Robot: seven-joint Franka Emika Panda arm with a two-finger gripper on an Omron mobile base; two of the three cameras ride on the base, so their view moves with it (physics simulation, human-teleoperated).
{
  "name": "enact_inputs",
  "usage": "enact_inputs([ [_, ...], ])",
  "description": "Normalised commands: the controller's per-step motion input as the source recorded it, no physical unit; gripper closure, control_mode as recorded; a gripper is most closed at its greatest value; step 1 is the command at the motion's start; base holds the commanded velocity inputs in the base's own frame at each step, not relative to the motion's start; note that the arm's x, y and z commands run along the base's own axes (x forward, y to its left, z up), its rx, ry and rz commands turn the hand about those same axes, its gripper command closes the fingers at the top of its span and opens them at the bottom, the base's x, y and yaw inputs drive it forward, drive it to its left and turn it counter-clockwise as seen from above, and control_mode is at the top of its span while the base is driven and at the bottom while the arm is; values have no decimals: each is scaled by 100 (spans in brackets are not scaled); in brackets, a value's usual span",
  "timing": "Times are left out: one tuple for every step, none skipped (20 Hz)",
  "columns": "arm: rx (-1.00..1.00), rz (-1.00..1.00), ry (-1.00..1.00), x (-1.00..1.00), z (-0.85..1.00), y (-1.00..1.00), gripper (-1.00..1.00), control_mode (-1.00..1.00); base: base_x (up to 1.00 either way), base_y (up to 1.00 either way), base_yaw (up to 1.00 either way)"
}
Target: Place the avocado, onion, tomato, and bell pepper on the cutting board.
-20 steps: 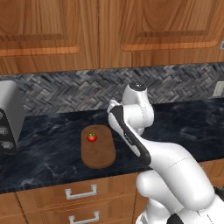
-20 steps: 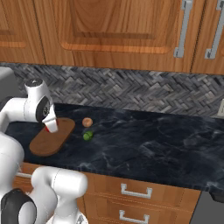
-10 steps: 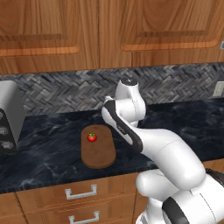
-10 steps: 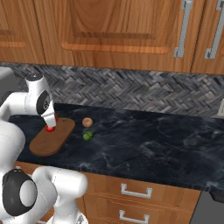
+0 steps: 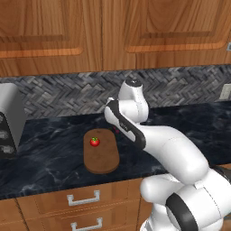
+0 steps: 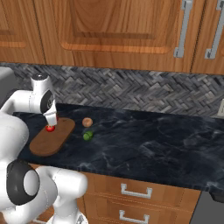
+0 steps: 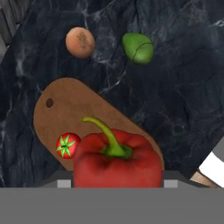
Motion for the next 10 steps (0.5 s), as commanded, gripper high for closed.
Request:
enact_inputs([
  [4,0,0,14,-14,7,100,-100,0,0,0],
  [3,0,0,14,-17,8,100,-100,0,0,0],
  [3,0,1,16,-20,9,100,-100,0,0,0],
  [3,0,2,14,-24,9,100,-100,0,0,0],
  [3,0,2,10,-24,6,100,-100,0,0,0],
  [3,-1,3,11,-25,6,100,-100,0,0,0],
  [2,0,5,17,-24,9,100,-100,0,0,0],
  [2,0,1,17,-24,8,100,-100,0,0,0],
  [3,0,2,14,-17,4,100,-100,0,0,0],
  [3,-1,1,10,-13,1,100,-100,0,0,0],
])
